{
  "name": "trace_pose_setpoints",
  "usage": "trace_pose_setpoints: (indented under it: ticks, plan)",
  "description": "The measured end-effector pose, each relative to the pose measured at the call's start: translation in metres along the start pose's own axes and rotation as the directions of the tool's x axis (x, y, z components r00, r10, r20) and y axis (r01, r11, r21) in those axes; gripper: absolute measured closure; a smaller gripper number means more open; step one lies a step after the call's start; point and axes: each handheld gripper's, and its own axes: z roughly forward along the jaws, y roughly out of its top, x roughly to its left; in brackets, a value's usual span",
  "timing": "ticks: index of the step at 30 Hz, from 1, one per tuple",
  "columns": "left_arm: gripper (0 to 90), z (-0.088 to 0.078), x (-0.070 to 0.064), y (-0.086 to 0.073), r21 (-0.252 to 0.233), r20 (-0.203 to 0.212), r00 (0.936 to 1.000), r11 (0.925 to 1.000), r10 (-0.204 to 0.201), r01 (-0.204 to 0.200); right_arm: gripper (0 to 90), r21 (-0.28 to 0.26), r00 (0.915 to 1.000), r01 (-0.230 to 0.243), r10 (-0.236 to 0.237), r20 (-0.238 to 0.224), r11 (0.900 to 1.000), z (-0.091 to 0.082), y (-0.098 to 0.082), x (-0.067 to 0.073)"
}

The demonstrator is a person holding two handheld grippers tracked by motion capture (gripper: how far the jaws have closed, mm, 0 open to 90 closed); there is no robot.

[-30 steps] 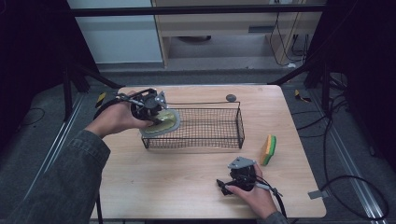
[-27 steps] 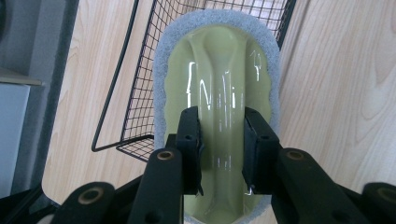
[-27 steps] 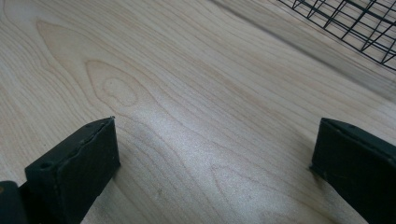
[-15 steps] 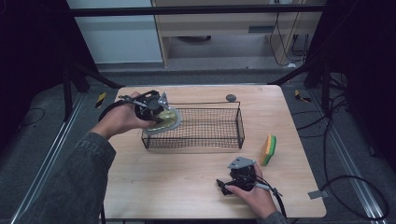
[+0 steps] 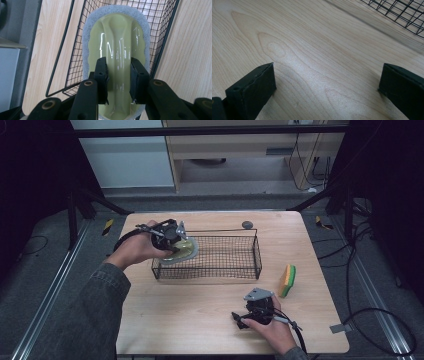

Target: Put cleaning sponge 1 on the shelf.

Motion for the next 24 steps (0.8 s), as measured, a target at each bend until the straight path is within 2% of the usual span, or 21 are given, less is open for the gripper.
trace_pose_setpoints:
  ticks: [8,13,22,24]
  plan:
    - [70.7,0.005,0.0,0.001,-0.008,-0.008,1.0,1.0,-0.003,0.003,0.8,-0.001,1.0,0.003,-0.003,0.002,1.0,0.0,0.0,0.0]
    - [70.7,0.009,0.0,0.0,0.008,-0.01,0.9999,0.9999,0.008,-0.007,0.8,-0.001,1.0,0.003,-0.003,0.002,1.0,0.0,0.0,0.0]
    - [70.7,0.016,0.001,-0.002,0.007,-0.006,0.9999,0.9999,-0.01,0.01,0.8,0.0,1.0,0.003,-0.003,0.002,1.0,0.0,0.0,0.0]
    - [70.7,0.017,0.001,-0.002,0.006,-0.012,0.9999,1.0,-0.002,0.002,0.8,-0.001,1.0,0.004,-0.004,0.002,1.0,0.0,0.0,0.0]
